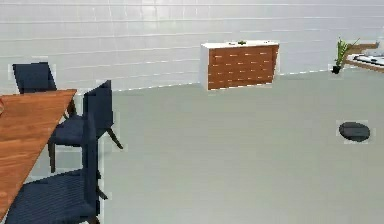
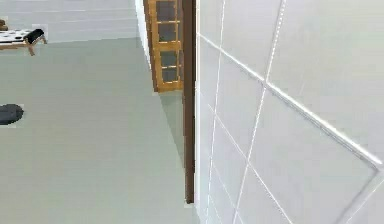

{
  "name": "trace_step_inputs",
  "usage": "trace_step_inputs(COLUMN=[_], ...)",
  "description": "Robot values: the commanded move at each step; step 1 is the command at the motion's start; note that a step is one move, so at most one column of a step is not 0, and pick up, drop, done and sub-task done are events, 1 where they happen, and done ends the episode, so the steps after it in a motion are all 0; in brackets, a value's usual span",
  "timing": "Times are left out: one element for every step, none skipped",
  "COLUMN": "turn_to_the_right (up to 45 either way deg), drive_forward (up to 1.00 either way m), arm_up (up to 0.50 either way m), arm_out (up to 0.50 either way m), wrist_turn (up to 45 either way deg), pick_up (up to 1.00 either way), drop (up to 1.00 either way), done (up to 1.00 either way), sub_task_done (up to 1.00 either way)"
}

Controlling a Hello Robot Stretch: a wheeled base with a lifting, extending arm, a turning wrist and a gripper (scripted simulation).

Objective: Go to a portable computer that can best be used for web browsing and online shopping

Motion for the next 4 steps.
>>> trace_step_inputs(turn_to_the_right=[0.0,-45.0,-39.0,0.0], drive_forward=[0.30,0.00,0.00,0.20], arm_up=[0.00,0.00,0.00,0.00], arm_out=[0.00,0.00,0.00,0.00], wrist_turn=[0.0,0.0,0.0,0.0], pick_up=[0.00,0.00,0.00,0.00], drop=[0.00,0.00,0.00,0.00], done=[0.00,0.00,0.00,0.00], sub_task_done=[0.00,0.00,0.00,0.00])
